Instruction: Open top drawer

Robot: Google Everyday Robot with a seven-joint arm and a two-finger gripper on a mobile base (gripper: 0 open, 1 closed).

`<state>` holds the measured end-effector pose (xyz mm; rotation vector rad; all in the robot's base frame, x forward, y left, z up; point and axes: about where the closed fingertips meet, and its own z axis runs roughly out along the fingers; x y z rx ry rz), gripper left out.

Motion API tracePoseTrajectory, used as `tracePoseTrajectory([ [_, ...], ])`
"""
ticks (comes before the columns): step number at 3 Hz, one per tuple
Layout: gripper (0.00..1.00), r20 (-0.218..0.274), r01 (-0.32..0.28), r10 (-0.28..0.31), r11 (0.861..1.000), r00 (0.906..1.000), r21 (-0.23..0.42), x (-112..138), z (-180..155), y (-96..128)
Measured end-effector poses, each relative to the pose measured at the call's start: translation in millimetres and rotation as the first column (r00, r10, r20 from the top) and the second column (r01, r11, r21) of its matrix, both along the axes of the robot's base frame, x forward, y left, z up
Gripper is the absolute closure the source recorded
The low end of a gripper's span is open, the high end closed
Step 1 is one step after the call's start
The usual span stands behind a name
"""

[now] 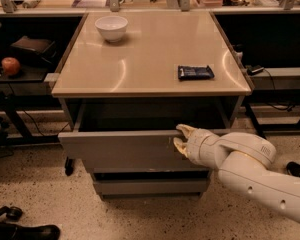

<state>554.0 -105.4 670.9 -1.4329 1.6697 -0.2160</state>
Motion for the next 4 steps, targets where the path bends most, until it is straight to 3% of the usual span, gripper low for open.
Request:
tracePoseTrajectory([
  [2,1.00,0.009,-0.006,0.006,1.000,0.9999,0.006,-6,10,4],
  [3,1.00,0.046,-0.034,0.032,0.998,0.9985,0.052,-54,39,24],
  [4,1.00,0.058,-0.065,0.063,0.998,0.9963,0.026,-89,43,31],
])
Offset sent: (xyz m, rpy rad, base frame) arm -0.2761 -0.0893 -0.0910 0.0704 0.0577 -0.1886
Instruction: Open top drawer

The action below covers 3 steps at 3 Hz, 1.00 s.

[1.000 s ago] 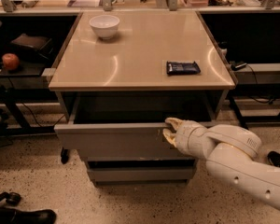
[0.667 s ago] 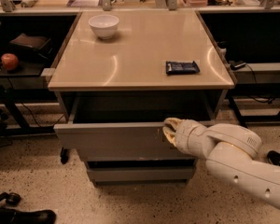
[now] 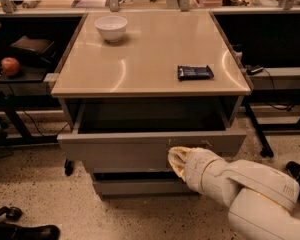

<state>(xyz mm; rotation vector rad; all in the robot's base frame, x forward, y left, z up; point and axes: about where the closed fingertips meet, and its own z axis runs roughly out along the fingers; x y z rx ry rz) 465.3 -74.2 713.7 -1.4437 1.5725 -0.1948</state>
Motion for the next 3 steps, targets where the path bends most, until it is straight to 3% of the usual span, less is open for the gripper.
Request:
tracePoseTrajectory([
  [3,0.34,0.000,0.000,0.000,1.000,1.0000,-0.002,0.1,0.0,-0.2],
])
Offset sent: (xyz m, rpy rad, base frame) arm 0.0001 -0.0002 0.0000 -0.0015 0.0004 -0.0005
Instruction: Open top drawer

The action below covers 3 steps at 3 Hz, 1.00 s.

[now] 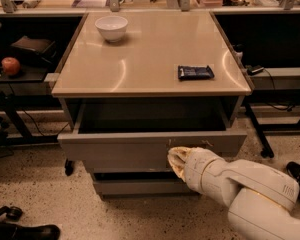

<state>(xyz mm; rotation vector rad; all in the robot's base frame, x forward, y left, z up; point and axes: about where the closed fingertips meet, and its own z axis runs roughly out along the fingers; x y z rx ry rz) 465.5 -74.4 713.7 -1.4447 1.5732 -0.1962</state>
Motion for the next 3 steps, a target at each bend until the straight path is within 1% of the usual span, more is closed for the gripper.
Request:
tracePoseTrajectory([
  [1,0.11,0.000,0.000,0.000,1.000,1.0000,0.000,0,0,0],
  [2,0.00,0.003,-0.005,0.005,1.000,1.0000,-0.007,1,2,2],
  [3,0.00,-0.017,-0.017,0.017,0.999,0.9997,-0.032,14,-5,8],
])
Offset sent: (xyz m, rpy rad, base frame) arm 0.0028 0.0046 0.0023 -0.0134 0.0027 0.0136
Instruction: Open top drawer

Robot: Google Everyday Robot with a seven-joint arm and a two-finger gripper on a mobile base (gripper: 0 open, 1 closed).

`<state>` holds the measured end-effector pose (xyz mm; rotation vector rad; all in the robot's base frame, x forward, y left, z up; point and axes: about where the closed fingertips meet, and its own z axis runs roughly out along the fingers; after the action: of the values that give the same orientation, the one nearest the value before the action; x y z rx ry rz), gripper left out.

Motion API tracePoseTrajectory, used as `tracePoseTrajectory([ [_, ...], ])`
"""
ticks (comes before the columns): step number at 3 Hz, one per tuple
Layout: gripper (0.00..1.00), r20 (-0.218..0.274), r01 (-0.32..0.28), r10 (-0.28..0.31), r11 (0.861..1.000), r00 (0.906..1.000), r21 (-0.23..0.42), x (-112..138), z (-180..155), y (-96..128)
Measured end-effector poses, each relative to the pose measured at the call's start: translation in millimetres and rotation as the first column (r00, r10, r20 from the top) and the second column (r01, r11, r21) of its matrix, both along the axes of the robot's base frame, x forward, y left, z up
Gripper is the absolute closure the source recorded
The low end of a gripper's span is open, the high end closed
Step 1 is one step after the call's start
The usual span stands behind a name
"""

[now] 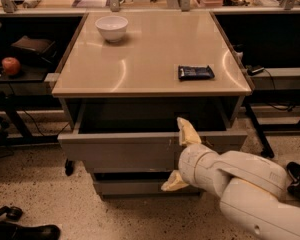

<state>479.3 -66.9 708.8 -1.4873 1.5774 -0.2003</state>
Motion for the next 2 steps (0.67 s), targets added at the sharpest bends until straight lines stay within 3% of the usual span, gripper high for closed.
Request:
tracePoseTrajectory([
  [1,0.00,-0.068,0.030,-0.036,0.996,0.9971,-0.080,27,-24,-11],
  [2,0.00,-0.084,0.010,-0.020,0.993,0.9963,-0.122,32,-29,0],
])
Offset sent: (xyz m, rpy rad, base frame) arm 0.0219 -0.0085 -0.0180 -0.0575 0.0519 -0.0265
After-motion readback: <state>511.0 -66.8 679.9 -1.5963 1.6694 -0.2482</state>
